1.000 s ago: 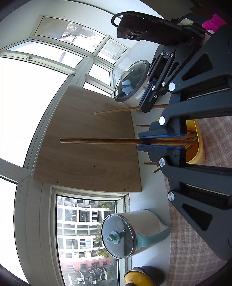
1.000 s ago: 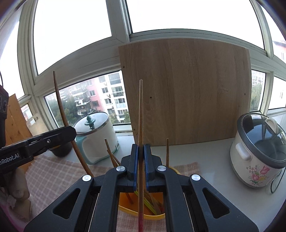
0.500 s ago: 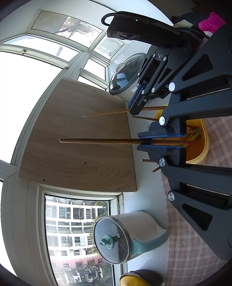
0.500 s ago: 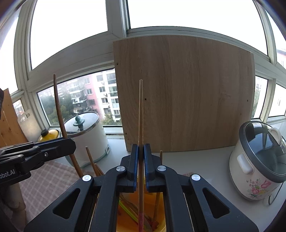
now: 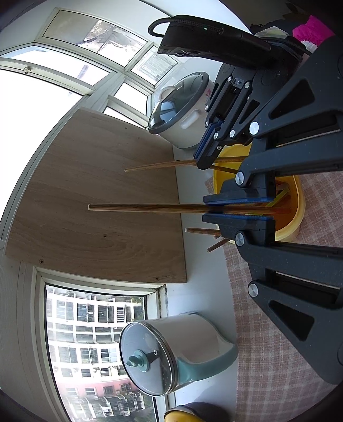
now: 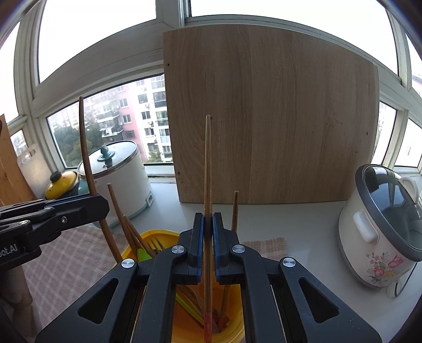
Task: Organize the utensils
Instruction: 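Carry both chopsticks upright with both tools over the yellow container, then open both tools to drop the chopsticks into the yellow container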
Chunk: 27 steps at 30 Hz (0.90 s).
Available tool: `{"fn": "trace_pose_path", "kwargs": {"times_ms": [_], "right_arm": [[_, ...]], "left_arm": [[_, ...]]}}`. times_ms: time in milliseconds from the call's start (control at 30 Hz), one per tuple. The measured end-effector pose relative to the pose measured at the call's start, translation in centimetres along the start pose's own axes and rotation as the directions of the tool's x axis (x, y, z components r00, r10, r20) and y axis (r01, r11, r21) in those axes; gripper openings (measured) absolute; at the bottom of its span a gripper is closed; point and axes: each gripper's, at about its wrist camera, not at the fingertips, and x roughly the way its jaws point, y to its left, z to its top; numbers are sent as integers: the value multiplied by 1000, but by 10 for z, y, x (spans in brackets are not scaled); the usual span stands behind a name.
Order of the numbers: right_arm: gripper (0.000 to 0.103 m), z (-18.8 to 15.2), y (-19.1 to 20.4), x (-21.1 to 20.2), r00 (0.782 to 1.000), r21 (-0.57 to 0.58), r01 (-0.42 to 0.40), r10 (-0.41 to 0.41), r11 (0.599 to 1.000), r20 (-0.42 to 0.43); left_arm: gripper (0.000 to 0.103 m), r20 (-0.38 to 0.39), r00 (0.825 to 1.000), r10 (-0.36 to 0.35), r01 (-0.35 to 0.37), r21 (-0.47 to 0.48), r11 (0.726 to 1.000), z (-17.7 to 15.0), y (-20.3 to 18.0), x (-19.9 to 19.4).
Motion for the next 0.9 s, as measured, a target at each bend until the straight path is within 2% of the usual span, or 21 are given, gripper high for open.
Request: {"fn": "trace_pose_path", "kwargs": {"times_ms": [533,800,833,900], "right_arm": [[5,-14,-4,-5,997,11,2,-1,1000,-75],[5,-17,-8,-9,996,26,9,-7,1000,-89],[5,-17,-8,-10,996,26,12,-9,1000,-90],[6,-18,-8,-11,996,27,21,-18,999,-92]], "left_arm": [[4,-52,998,-21,22,14,1000,-13,-6,4],[4,-66,998,4,-2,24,1000,-17,-9,4],[5,-67,998,7,-6,25,1000,-17,-8,4],[13,-69,998,9,-7,24,1000,-18,-8,2]]}}
